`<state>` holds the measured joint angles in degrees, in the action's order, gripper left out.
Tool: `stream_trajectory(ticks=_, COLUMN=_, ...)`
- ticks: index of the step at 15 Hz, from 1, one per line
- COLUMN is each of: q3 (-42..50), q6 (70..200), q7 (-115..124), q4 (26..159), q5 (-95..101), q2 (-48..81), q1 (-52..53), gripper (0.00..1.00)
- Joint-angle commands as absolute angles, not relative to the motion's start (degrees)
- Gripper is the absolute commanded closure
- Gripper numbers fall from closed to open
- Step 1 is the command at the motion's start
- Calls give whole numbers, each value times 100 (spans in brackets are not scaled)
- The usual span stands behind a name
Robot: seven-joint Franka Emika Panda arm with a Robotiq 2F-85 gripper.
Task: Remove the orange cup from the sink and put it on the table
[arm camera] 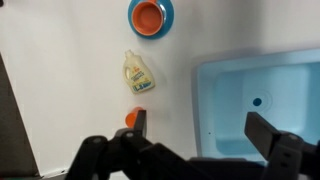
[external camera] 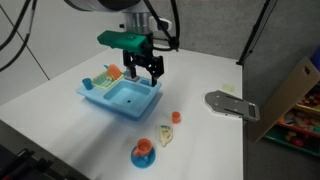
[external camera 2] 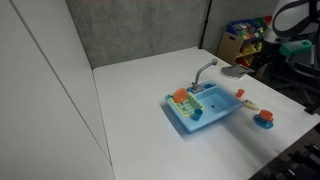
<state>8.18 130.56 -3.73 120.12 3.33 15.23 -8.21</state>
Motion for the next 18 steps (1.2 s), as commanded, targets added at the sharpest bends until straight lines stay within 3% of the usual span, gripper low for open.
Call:
stream_trajectory(ticks=1, q3=729, q6=12642, q7=-477, q4=12288, q5=331, q2=865, q1=-787, gripper=0)
stream_trajectory(ticks=18, q3=576, q6=12568, q7=-291, q4=12609, q5=348, q2=165, q1=-606, gripper=0)
